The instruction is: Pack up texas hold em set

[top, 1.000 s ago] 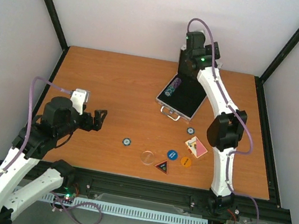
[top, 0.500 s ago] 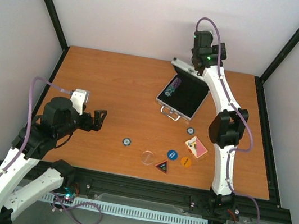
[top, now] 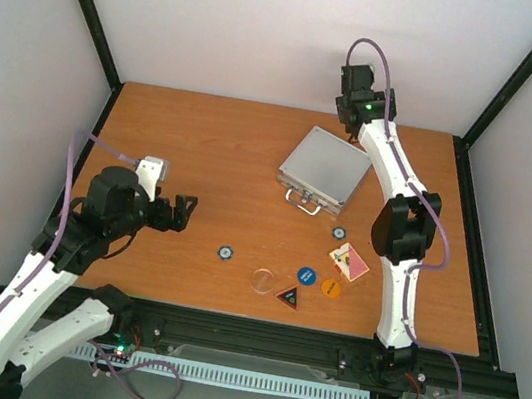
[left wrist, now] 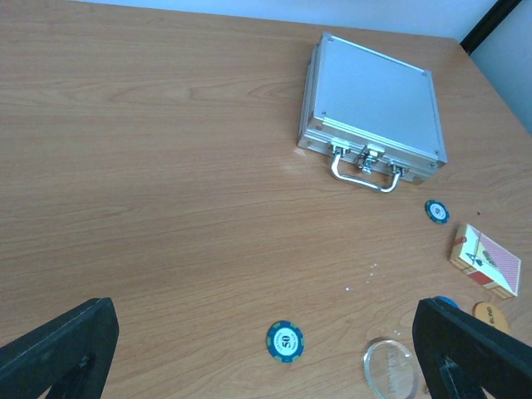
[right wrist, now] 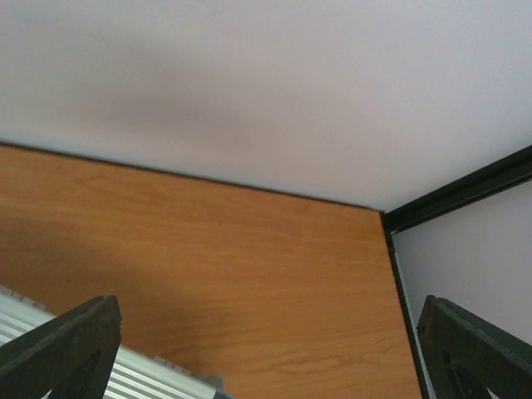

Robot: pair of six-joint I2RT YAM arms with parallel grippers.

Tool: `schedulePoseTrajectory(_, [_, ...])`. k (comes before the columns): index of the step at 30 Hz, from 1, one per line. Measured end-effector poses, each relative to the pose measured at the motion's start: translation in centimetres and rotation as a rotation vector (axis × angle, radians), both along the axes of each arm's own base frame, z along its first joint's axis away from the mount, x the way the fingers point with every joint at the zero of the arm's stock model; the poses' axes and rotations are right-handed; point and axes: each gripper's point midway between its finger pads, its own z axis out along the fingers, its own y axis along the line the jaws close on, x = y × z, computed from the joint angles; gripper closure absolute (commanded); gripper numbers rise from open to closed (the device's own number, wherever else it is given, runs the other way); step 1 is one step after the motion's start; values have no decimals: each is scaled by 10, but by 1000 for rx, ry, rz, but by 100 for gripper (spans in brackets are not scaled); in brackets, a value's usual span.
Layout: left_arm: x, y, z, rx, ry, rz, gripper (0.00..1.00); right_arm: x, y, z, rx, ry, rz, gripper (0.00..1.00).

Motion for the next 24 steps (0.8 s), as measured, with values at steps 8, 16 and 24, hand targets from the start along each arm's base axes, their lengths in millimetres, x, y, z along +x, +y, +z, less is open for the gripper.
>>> schedulePoseTrajectory(8, [9,-13,10,-32,-3,-38,0,-2,14,-24,121,97,45,0])
schedulePoseTrajectory(16, [13,-18,16,-44,9,-48,0,11,32,-79,409,226,137,3])
schedulePoseTrajectory(24, [16,-19,24,-45,1,-43,0,12,33,-122,627,337,179,3])
